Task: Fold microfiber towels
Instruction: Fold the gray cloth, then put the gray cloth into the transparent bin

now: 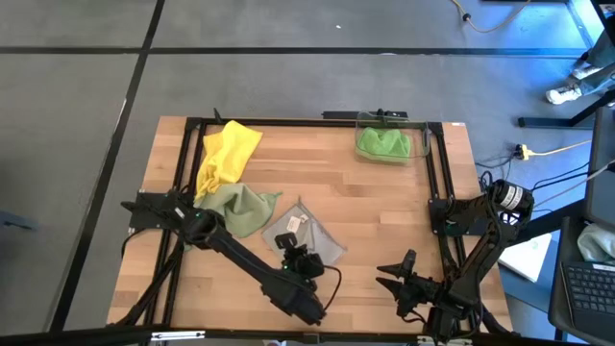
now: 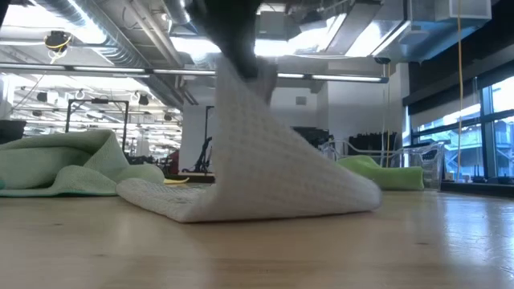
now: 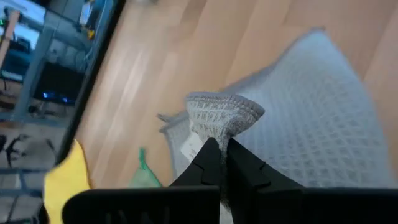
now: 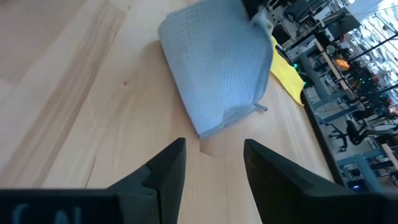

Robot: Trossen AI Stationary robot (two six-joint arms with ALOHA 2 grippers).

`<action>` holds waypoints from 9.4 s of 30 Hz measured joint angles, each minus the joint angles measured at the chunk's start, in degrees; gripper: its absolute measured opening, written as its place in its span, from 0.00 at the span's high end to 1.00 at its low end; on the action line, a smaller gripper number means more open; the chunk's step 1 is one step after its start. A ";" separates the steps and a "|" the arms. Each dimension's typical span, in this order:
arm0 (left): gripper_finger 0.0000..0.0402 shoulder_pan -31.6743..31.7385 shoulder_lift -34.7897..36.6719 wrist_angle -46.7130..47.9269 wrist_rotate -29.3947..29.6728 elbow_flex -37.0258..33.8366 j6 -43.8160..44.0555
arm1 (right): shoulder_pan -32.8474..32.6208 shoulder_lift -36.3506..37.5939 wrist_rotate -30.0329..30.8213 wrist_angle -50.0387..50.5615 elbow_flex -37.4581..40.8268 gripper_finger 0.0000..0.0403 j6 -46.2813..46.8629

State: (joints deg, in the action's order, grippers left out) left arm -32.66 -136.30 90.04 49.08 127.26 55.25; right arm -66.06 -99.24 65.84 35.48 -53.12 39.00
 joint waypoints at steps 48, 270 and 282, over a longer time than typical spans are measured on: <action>1.00 -0.99 2.74 -9.99 6.47 -28.44 22.37 | 31.33 1.31 -32.46 -23.94 0.04 0.59 -39.21; 0.86 -16.75 2.68 -7.89 6.80 -20.35 28.60 | 37.96 -16.40 -42.10 -39.47 -7.31 0.51 -61.78; 0.86 -16.86 2.68 -8.07 6.79 -20.35 28.62 | 38.45 -17.55 -34.43 -40.51 -7.30 0.51 -64.52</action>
State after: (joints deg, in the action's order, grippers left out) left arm -49.52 -133.62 81.97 55.87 106.91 83.88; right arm -27.62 -116.79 31.41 -5.03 -60.42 -25.52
